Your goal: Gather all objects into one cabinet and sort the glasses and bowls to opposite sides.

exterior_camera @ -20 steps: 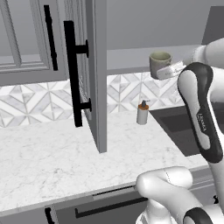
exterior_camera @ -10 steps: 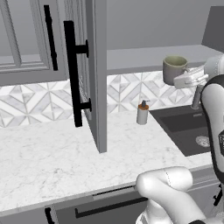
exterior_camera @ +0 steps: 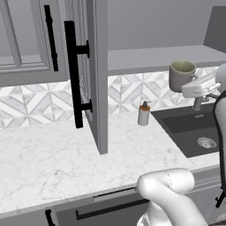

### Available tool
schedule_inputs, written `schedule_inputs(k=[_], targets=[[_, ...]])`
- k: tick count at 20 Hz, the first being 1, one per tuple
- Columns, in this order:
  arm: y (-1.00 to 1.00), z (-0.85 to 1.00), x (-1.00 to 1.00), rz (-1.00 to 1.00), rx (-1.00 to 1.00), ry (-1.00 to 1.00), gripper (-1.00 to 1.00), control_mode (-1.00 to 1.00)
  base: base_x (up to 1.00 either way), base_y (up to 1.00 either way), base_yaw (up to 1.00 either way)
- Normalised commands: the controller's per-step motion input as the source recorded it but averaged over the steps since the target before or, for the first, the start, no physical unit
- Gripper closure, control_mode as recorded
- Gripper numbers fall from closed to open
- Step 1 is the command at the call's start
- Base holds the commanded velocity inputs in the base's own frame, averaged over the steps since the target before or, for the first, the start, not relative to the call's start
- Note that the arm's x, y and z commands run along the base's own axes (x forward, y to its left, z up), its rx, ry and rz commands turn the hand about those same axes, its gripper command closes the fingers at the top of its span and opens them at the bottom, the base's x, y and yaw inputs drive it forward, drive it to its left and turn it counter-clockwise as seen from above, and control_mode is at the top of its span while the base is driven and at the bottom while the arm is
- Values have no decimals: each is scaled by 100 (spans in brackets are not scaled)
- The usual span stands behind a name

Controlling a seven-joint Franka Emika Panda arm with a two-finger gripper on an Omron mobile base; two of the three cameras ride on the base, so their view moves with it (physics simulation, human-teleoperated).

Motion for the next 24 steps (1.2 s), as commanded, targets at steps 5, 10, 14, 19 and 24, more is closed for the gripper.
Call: schedule_inputs(k=[5, 10, 14, 19, 24], targets=[[27, 7, -3, 0, 0, 3, 100, -100, 0, 0, 0], [16, 0, 19, 0, 0, 13, 100, -100, 0, 0, 0], [2, 0, 12, 0, 0, 7, 100, -100, 0, 0, 0], [0, 0, 0, 0, 0, 2, 100, -100, 0, 0, 0], [0, 0, 0, 0, 0, 0, 100, 100, -26, -1, -1]])
